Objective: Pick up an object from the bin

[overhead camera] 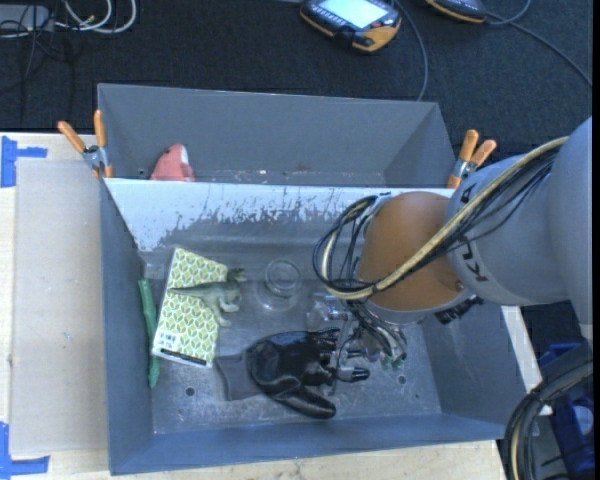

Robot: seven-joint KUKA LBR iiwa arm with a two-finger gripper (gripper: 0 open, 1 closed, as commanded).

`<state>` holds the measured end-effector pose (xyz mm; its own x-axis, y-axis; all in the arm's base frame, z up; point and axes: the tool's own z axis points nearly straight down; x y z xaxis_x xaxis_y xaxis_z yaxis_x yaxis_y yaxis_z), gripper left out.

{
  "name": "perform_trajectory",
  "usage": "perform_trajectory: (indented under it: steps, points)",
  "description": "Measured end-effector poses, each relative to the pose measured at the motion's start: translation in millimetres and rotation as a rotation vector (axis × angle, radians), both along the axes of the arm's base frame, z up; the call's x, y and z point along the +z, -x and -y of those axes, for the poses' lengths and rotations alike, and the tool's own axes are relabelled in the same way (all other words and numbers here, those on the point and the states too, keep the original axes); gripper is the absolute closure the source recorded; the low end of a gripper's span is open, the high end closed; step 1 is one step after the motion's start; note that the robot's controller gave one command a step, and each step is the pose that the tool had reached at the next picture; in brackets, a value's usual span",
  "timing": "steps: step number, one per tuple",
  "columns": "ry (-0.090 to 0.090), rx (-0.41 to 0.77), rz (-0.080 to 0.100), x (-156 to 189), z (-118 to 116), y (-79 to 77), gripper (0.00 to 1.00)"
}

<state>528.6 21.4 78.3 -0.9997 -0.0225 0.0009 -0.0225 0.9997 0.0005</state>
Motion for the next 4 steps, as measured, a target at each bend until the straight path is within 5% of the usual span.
perform_trajectory:
  steps: [1,2,3,4]
  points:
    - [0.000,0.006,-0.001,-19,-1,2.5,0.00]
    - [0.000,0.000,0.001,1,-1,-0.4,0.00]
    - [-0.001,-0.099,-0.003,-9,-46,9.3,1.00]
    - [-0.001,-0.099,-0.003,-9,-45,9.3,1.00]
